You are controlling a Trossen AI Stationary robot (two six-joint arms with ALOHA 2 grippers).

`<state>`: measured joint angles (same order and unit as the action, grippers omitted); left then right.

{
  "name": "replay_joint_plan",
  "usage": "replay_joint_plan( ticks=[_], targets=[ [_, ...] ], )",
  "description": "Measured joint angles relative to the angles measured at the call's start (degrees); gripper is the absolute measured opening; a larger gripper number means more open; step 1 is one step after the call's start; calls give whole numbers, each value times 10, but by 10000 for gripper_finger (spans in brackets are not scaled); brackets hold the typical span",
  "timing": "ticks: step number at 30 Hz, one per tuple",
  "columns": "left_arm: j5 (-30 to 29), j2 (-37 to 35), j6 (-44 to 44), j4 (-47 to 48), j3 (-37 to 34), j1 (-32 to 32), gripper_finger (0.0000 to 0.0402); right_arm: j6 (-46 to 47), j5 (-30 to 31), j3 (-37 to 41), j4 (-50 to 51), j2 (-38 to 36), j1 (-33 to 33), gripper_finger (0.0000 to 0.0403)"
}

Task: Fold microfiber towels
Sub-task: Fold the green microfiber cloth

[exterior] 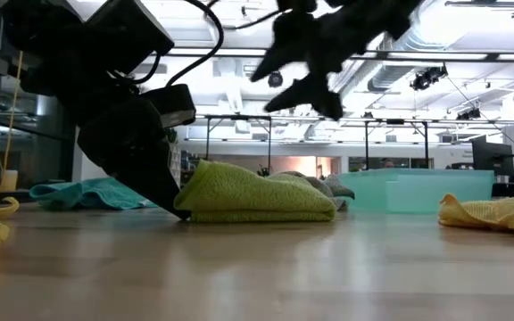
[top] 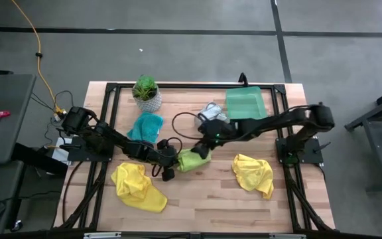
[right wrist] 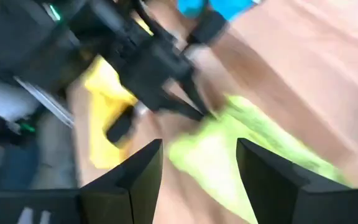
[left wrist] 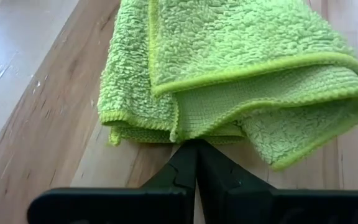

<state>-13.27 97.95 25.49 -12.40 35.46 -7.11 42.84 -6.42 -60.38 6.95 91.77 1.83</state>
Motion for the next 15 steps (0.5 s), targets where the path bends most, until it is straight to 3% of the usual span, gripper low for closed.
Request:
replay_joint_plan(
  ticks=[7,11,15],
  targets=[
    [-1,-5,-26,-6,-1,3,0,-83,-38,0,106,-22,18,197],
    [39,-53,-31,21,-1,14,0,-103,-24,0,127,-22,29,197],
    [36,-105,-54,75,-1,16,0,-106,-21,0,127,-24,31,197]
  ],
)
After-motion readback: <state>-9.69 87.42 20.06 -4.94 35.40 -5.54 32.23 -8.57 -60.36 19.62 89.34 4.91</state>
